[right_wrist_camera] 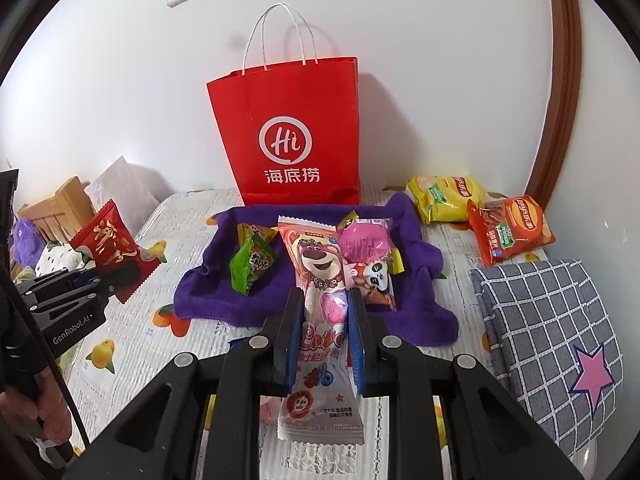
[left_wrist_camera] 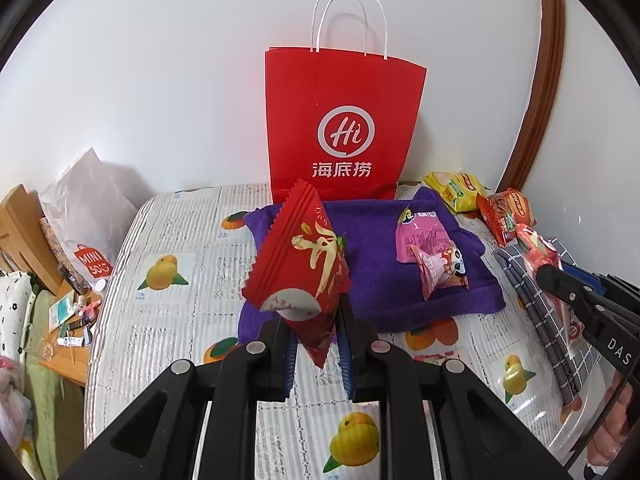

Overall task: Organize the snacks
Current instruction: 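Carry the red packet and pink stick packet over the purple towel with both tools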

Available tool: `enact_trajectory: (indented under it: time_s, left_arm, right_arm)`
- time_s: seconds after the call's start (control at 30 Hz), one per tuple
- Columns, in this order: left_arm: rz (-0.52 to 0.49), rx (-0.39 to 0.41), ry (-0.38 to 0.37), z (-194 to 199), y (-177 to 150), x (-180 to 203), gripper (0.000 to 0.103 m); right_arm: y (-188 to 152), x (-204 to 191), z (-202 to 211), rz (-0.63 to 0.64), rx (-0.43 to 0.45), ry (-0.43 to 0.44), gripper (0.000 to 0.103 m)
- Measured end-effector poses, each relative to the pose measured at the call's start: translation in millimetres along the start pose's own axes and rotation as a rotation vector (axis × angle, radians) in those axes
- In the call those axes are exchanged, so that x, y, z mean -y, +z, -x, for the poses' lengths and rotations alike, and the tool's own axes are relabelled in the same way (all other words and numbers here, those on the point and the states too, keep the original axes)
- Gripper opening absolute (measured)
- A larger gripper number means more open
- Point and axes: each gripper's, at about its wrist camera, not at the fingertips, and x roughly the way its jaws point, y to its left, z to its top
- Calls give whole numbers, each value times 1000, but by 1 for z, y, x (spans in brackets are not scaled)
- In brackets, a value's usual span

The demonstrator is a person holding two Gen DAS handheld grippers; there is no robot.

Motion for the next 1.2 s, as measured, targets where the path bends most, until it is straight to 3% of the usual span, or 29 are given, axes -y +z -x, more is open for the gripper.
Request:
enact_trajectory:
  time_s: [1.2]
  left_arm:
    - [-2,-59,-33,-76,20,-2,17]
  right_arm:
    - [22,9,-79,-12,-74,-9,21]
